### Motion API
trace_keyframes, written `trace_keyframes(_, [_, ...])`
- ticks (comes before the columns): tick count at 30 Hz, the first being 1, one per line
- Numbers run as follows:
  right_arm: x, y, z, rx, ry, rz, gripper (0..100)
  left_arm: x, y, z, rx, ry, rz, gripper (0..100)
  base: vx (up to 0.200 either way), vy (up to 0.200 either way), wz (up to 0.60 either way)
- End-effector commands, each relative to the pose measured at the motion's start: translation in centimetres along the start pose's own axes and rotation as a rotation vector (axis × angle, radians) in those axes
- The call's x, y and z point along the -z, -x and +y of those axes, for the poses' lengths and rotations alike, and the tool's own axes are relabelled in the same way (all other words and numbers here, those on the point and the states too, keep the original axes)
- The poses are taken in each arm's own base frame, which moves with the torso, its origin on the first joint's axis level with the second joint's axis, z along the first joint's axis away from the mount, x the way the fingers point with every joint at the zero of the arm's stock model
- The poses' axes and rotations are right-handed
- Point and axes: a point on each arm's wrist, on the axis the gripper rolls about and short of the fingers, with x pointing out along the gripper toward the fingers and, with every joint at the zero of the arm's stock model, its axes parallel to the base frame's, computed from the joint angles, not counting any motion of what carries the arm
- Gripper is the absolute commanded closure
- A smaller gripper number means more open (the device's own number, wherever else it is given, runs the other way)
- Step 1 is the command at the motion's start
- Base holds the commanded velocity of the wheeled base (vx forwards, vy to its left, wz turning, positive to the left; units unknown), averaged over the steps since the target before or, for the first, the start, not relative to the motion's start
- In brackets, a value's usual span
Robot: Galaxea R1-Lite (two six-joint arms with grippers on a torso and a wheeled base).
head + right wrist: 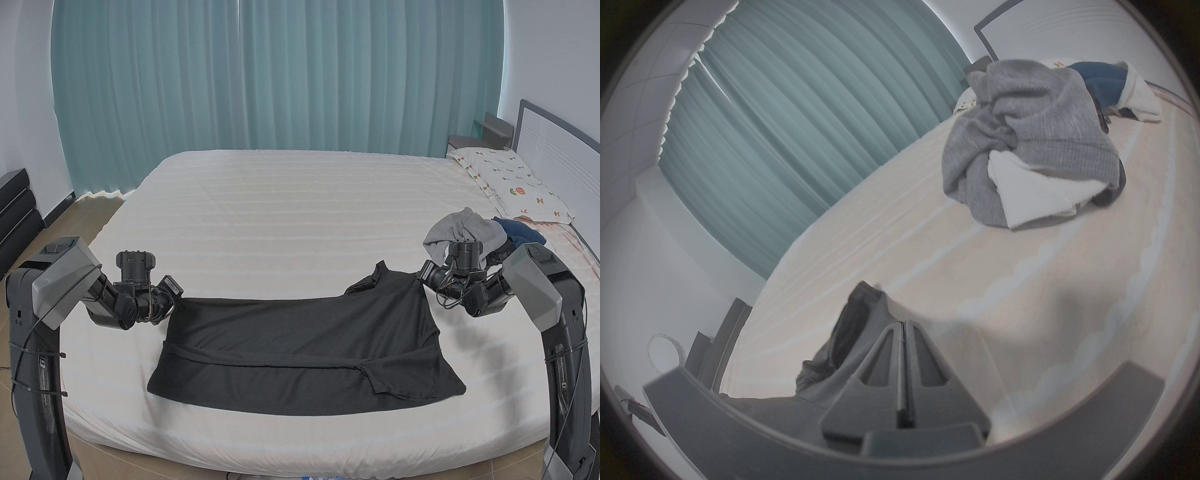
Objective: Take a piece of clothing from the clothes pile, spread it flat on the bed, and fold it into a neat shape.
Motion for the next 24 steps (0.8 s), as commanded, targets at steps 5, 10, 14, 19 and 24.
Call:
trace_keyframes(5, [0.2, 0.7, 0.1, -0.029, 0.009, -0.036, 100, -1.9, 1.2, -0.1, 0.01, 0.015, -0.049, 100, 0.0, 0.0, 0.0])
trace_keyframes(10, [0.0, 0.8, 0.4, -0.053, 0.012, -0.065, 100, -2.0, 1.2, 0.1, 0.009, 0.017, -0.049, 100, 0.0, 0.0, 0.0])
trace_keyframes(14, [0.0, 0.7, 0.6, -0.066, 0.015, -0.089, 100, -2.2, 1.3, 0.2, 0.008, 0.02, -0.053, 100, 0.0, 0.0, 0.0])
trace_keyframes(19, [0.8, 0.9, 0.2, -0.055, 0.018, -0.069, 100, -2.3, 1.4, 0.3, 0.007, 0.022, -0.053, 100, 0.0, 0.0, 0.0])
trace_keyframes(24, [0.3, 1.1, 0.5, -0.077, 0.015, -0.104, 100, -2.4, 1.5, 0.2, 0.008, 0.022, -0.057, 100, 0.0, 0.0, 0.0])
